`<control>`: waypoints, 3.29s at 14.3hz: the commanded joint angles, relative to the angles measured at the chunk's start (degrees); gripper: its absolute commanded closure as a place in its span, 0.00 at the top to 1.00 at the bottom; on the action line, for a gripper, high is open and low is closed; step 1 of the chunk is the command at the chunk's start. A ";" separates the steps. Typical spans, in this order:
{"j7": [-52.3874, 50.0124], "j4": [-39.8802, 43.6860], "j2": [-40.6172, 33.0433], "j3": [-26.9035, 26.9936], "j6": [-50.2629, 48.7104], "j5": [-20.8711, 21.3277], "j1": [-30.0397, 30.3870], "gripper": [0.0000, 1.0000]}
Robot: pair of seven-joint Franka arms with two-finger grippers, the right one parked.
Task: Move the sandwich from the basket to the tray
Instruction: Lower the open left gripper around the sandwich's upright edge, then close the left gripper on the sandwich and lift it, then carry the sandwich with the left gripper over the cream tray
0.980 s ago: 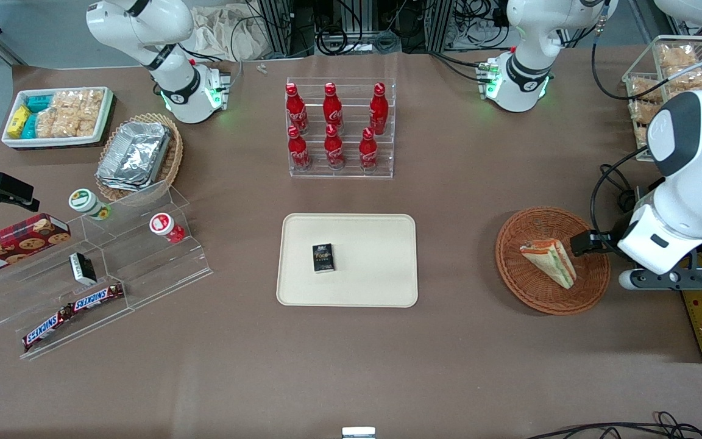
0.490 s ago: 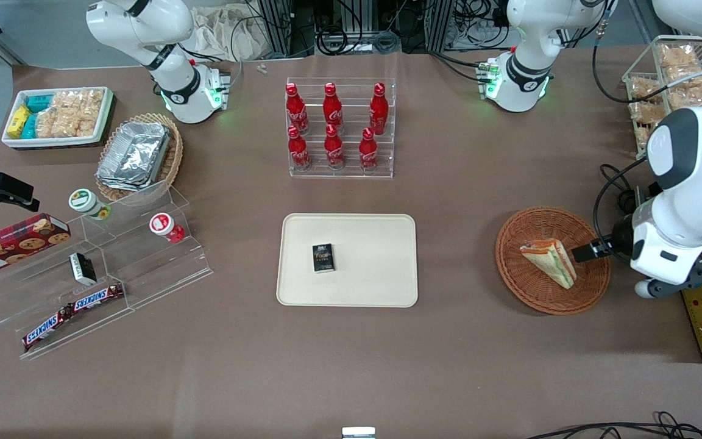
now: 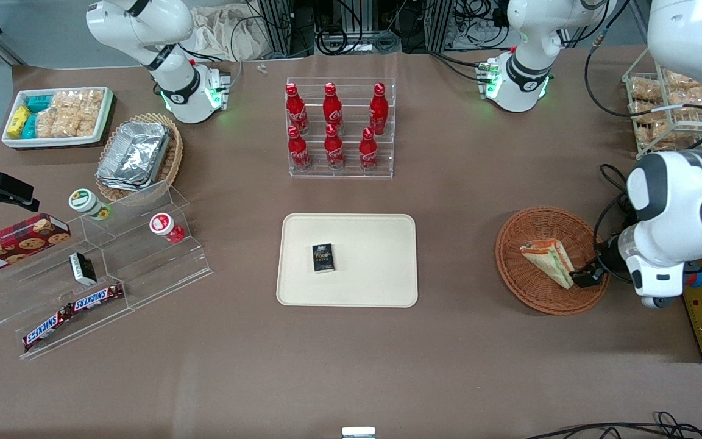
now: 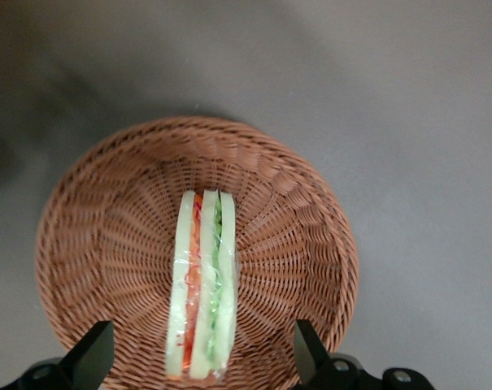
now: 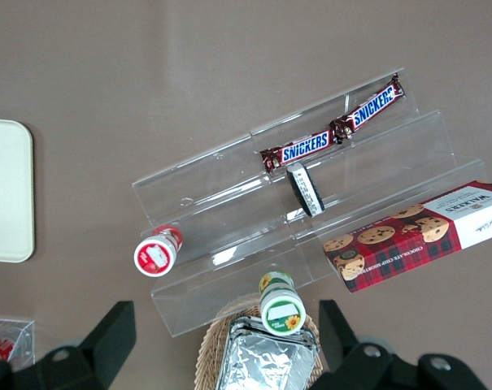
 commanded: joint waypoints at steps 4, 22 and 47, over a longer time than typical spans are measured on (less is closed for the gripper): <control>-8.39 -2.27 1.60 -0.22 1.23 0.07 -0.62 1.00; -8.30 -13.78 1.16 -0.04 10.88 0.33 0.08 1.00; 16.65 20.83 1.14 -12.96 -24.34 3.93 -6.14 0.00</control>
